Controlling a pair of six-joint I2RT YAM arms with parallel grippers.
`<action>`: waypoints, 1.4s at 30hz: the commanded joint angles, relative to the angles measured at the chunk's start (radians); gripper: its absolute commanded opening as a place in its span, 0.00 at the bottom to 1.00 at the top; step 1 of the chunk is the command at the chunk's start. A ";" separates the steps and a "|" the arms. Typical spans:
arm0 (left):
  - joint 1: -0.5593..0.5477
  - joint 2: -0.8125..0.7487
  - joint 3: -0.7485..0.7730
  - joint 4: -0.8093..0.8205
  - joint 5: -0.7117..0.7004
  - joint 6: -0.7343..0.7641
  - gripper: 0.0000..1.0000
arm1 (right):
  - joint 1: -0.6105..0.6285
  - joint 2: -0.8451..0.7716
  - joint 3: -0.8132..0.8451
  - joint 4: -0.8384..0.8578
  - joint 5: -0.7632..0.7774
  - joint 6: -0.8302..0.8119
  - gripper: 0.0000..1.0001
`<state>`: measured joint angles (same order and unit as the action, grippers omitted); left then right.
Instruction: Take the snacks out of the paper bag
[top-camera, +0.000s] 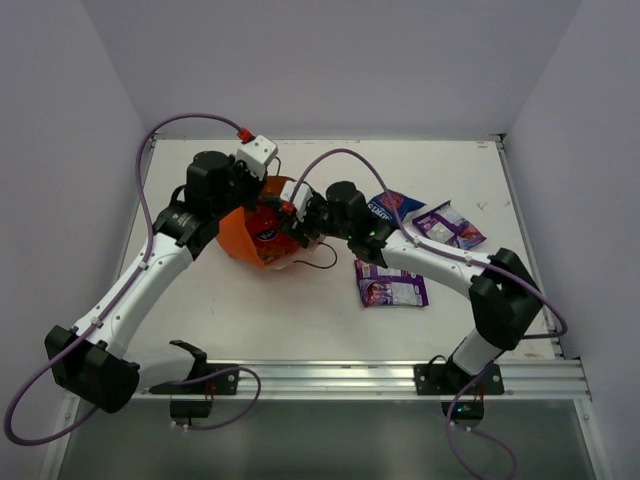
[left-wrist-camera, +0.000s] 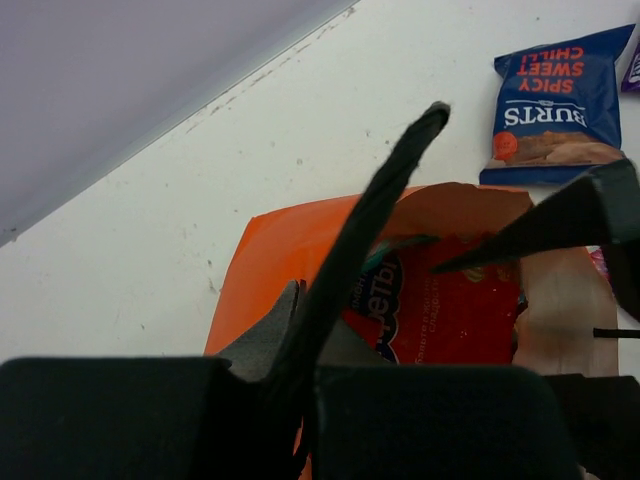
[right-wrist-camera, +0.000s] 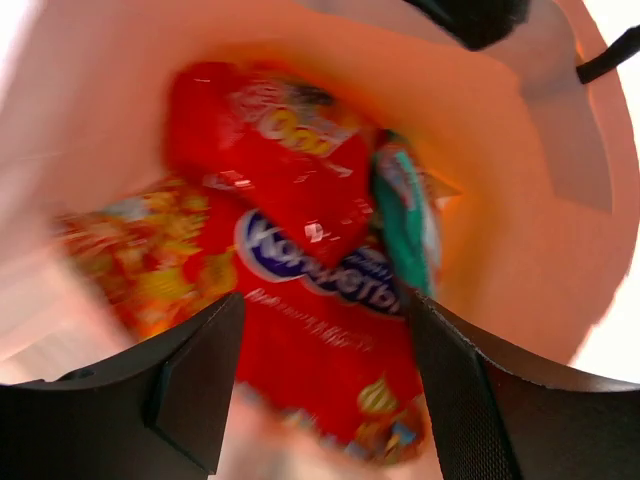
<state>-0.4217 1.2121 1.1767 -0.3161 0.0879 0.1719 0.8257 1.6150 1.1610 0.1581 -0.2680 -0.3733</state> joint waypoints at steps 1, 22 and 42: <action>-0.005 -0.040 0.070 0.069 0.065 -0.037 0.00 | 0.003 0.057 0.049 0.170 0.102 -0.076 0.69; -0.005 -0.057 0.063 0.048 0.089 -0.008 0.00 | -0.028 0.313 0.209 0.147 0.092 -0.141 0.63; -0.005 -0.062 0.034 0.061 -0.023 -0.009 0.00 | -0.026 -0.001 0.160 0.072 0.023 -0.075 0.00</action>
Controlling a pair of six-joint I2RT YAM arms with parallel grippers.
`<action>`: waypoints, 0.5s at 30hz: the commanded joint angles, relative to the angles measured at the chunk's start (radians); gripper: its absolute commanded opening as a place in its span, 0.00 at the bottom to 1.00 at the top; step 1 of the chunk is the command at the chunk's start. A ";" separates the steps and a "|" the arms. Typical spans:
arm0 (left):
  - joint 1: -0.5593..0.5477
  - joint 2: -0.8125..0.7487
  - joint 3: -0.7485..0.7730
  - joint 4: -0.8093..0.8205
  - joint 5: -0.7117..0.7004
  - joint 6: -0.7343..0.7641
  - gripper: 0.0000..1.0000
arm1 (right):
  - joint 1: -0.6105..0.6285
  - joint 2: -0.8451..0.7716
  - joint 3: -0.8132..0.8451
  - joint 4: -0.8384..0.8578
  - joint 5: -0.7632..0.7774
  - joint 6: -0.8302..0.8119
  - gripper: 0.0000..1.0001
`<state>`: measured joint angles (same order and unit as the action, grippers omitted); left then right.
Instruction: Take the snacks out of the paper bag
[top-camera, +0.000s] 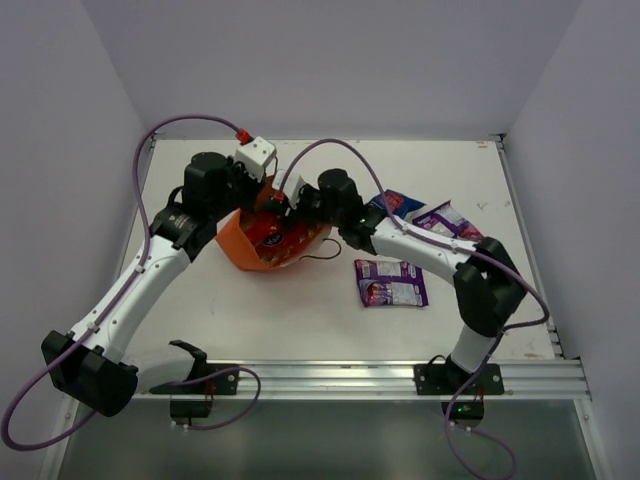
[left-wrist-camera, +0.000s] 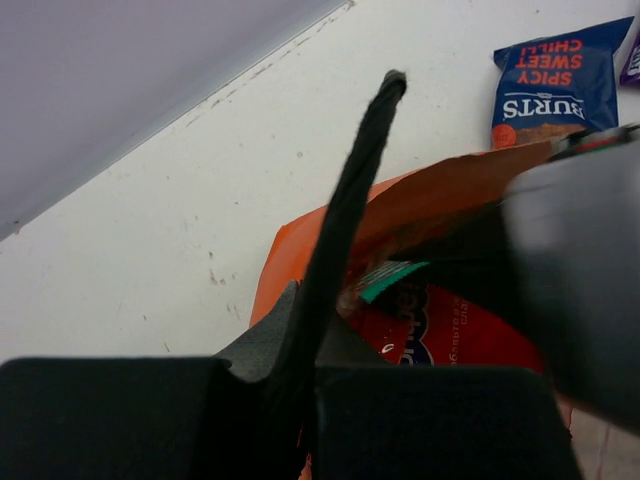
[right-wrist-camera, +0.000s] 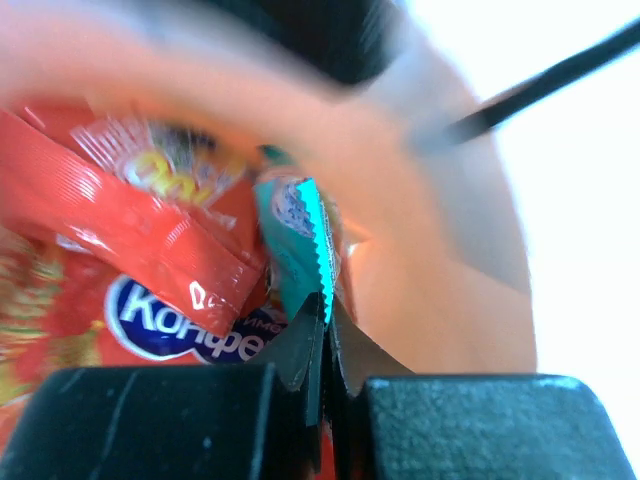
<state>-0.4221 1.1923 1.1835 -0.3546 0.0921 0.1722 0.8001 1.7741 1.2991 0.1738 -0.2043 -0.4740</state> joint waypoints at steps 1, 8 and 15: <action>-0.006 -0.040 0.028 0.098 -0.032 -0.010 0.00 | -0.001 -0.200 0.026 0.037 -0.043 0.029 0.00; -0.004 -0.034 0.042 0.098 -0.080 -0.005 0.00 | -0.001 -0.404 0.003 -0.022 0.026 0.064 0.00; -0.004 -0.026 0.039 0.098 -0.130 0.004 0.00 | -0.028 -0.645 -0.057 -0.096 0.264 0.164 0.00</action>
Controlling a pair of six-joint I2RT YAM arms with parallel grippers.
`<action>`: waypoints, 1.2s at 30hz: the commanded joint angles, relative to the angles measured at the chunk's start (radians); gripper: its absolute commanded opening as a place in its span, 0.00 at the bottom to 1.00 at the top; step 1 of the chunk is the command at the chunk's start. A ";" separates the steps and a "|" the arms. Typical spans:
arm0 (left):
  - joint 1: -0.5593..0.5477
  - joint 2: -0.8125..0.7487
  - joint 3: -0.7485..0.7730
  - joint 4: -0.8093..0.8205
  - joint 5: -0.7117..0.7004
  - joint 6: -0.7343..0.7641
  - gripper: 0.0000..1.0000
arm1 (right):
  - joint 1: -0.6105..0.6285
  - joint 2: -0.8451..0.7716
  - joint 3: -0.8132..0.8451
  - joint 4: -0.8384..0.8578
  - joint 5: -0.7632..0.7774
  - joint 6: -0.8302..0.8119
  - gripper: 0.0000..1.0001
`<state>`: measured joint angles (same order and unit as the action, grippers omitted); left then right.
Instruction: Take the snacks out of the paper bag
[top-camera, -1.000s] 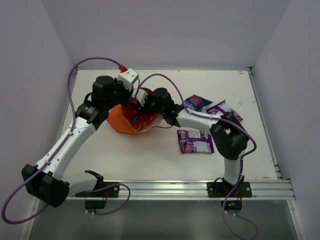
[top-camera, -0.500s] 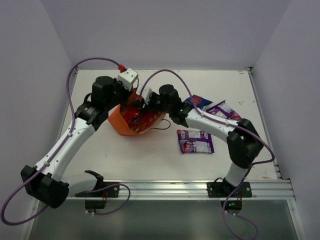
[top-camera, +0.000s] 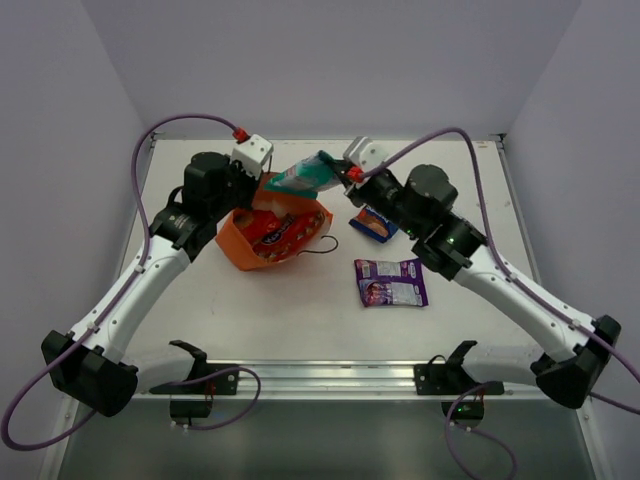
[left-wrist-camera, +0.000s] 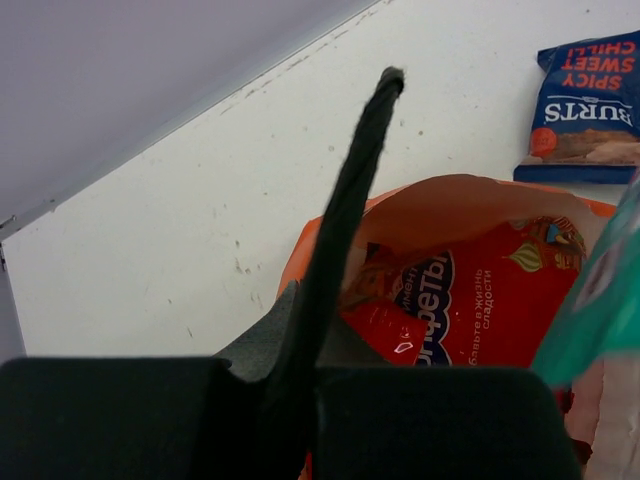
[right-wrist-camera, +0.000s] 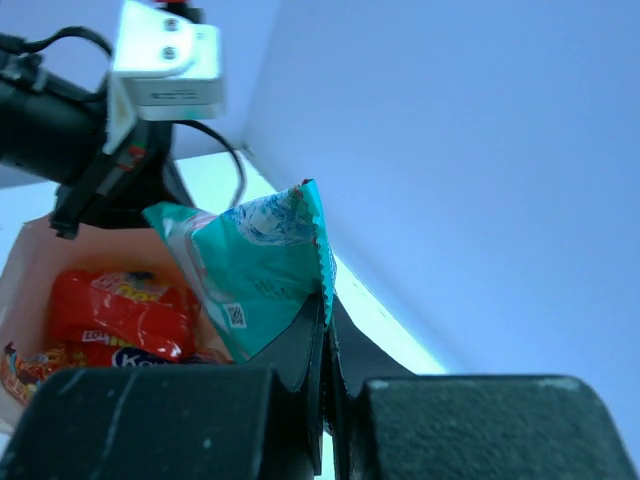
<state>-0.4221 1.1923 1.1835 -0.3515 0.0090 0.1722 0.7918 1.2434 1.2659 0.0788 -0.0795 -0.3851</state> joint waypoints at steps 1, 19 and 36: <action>-0.004 -0.022 0.038 0.098 -0.058 0.004 0.00 | -0.026 -0.140 -0.026 -0.019 0.182 0.092 0.00; -0.004 -0.043 0.056 0.138 -0.253 0.148 0.00 | -0.226 -0.063 -0.198 -0.255 -0.161 0.561 0.00; -0.004 -0.020 0.039 0.203 -0.114 0.228 0.00 | -0.183 0.312 -0.142 -0.249 -0.347 0.690 0.44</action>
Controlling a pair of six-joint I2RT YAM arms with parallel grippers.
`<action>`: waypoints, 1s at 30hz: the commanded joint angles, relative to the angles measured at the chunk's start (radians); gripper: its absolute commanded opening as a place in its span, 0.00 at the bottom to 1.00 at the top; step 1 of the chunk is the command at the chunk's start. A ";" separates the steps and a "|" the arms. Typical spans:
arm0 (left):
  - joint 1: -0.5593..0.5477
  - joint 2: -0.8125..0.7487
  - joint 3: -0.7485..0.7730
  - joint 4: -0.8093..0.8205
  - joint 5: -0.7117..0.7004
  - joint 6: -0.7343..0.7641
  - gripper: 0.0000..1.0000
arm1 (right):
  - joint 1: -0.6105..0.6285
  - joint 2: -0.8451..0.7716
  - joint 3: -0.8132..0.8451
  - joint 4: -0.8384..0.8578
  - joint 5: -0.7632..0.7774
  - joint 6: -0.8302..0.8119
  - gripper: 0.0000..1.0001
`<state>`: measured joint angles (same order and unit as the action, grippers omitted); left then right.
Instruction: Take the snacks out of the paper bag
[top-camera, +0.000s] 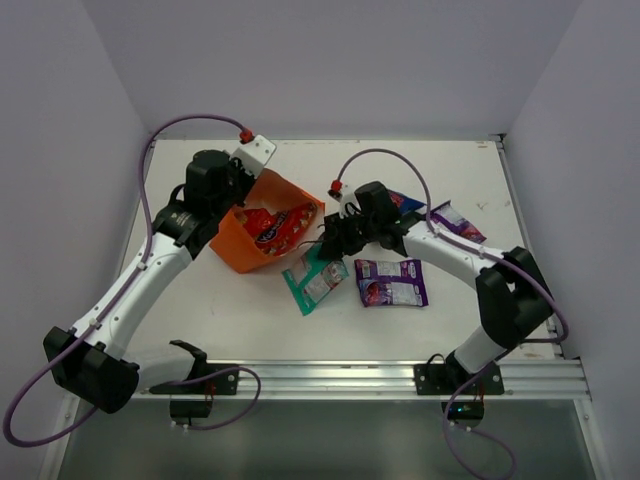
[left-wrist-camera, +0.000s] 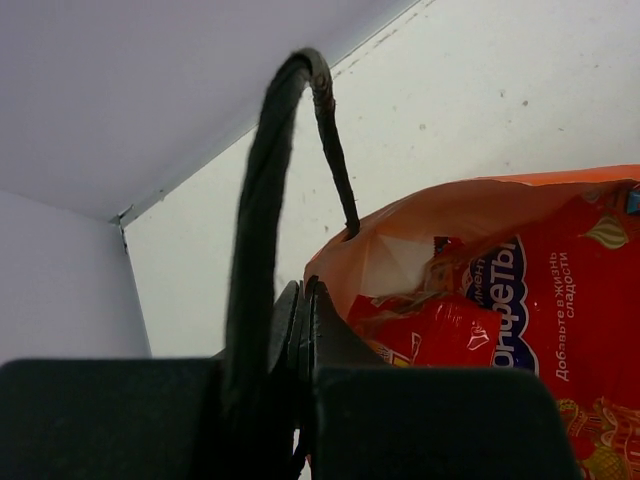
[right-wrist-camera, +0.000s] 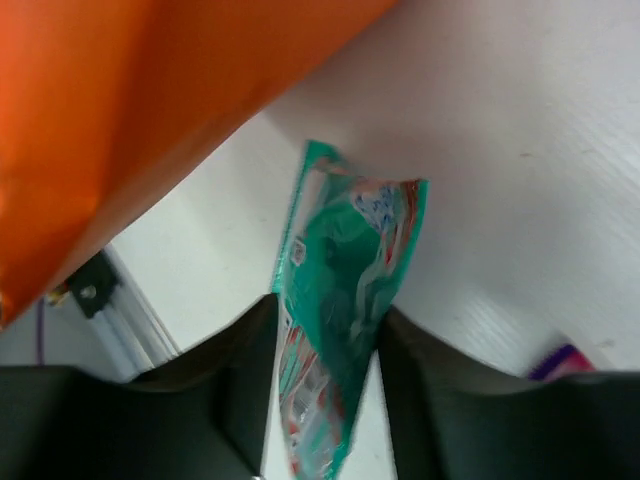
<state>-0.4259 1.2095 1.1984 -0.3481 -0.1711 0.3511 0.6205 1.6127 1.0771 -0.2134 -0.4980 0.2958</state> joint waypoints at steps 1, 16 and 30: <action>-0.001 -0.038 0.020 0.201 0.079 0.042 0.00 | -0.011 -0.109 0.046 0.034 0.116 -0.012 0.50; -0.001 -0.025 0.012 0.170 0.260 -0.100 0.00 | 0.136 -0.289 0.217 -0.021 0.170 -0.572 0.63; -0.001 -0.045 0.032 0.107 0.301 -0.205 0.00 | 0.265 0.035 0.212 0.327 0.163 -0.727 0.74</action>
<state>-0.4255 1.2091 1.1912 -0.3313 0.0830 0.1951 0.8810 1.6337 1.2900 -0.0605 -0.3878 -0.3939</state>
